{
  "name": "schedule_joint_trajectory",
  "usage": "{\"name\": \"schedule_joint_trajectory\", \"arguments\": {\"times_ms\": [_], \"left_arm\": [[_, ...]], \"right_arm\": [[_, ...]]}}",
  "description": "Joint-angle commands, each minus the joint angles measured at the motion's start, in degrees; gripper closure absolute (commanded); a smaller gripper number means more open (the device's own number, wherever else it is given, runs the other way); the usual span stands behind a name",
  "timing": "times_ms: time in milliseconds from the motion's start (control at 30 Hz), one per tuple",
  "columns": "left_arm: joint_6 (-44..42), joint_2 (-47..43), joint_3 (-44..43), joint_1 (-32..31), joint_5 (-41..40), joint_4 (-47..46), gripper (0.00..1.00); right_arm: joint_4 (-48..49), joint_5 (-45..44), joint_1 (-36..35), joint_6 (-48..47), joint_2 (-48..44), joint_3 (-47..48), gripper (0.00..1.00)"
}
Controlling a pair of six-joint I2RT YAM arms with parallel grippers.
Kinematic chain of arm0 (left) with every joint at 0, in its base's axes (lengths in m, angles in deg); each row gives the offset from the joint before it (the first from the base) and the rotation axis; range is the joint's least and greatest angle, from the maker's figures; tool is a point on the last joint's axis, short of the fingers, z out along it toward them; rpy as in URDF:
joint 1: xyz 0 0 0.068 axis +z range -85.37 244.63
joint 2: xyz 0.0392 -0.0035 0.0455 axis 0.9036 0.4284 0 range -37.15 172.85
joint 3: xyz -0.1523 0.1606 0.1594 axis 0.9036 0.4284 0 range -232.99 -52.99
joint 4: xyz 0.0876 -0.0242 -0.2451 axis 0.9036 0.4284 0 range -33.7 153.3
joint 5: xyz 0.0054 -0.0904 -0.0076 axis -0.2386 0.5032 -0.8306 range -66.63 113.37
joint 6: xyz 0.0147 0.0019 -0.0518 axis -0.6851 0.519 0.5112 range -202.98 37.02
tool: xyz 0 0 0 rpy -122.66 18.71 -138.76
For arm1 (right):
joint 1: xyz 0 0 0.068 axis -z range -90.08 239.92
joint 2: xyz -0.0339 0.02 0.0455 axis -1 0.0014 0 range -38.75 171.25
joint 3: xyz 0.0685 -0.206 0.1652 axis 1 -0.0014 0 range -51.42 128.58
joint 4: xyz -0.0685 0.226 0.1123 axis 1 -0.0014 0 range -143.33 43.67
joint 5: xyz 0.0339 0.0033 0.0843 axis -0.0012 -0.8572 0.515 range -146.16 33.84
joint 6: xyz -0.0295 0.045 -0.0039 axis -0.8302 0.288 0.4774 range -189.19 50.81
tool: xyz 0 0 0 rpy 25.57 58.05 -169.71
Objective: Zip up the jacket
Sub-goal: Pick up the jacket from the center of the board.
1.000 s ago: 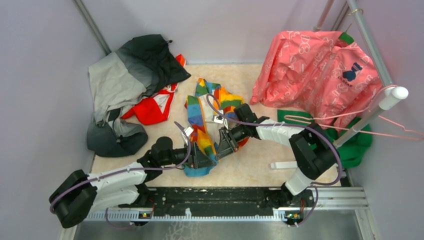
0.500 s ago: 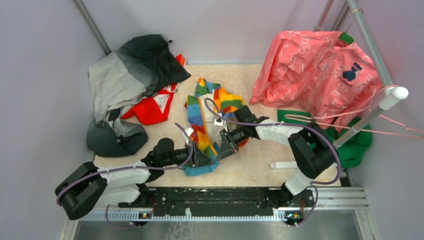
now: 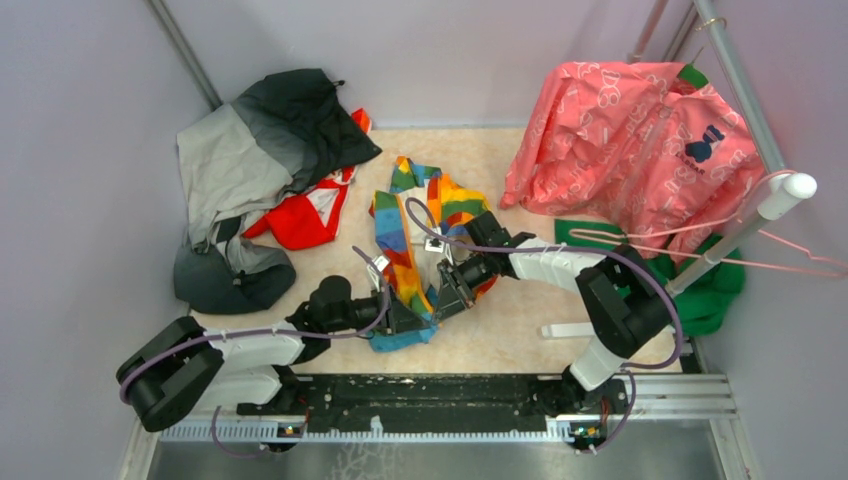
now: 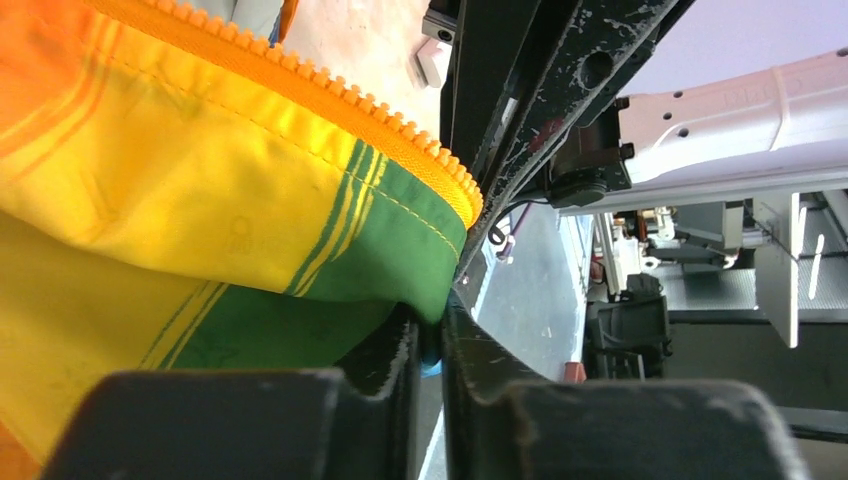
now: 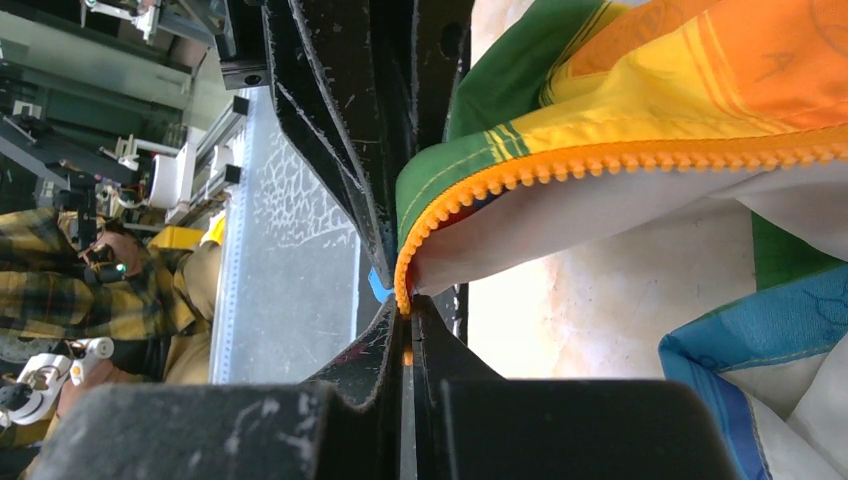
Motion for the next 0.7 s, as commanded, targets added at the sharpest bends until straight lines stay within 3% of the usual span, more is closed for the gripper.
{"name": "schedule_joint_trajectory", "arguments": {"times_ms": [0, 67, 167, 433, 667], "left_arm": [[-0.9, 0.1, -0.4, 0.2, 1.4, -4.3, 0.93], [-1.6, 0.0, -0.2, 0.3, 1.8, -5.1, 1.00], [-4.2, -0.2, -0.1, 0.2, 3.0, -5.4, 1.00], [-16.0, -4.1, 2.6, 0.2, 5.3, -6.9, 1.00], [-22.9, -6.5, 2.6, 0.2, 5.7, -7.5, 1.00]], "right_arm": [[0.6, 1.5, -0.8, -1.4, -0.8, 2.4, 1.00], [0.6, 1.5, -0.8, -1.4, -0.9, 2.5, 1.00], [-0.4, 1.2, -0.8, -2.3, -1.1, 3.0, 1.00], [-10.8, -3.2, 1.5, -15.2, -7.7, 6.3, 0.63], [-21.5, -2.4, 7.9, -32.7, -17.2, 7.1, 0.49]]}}
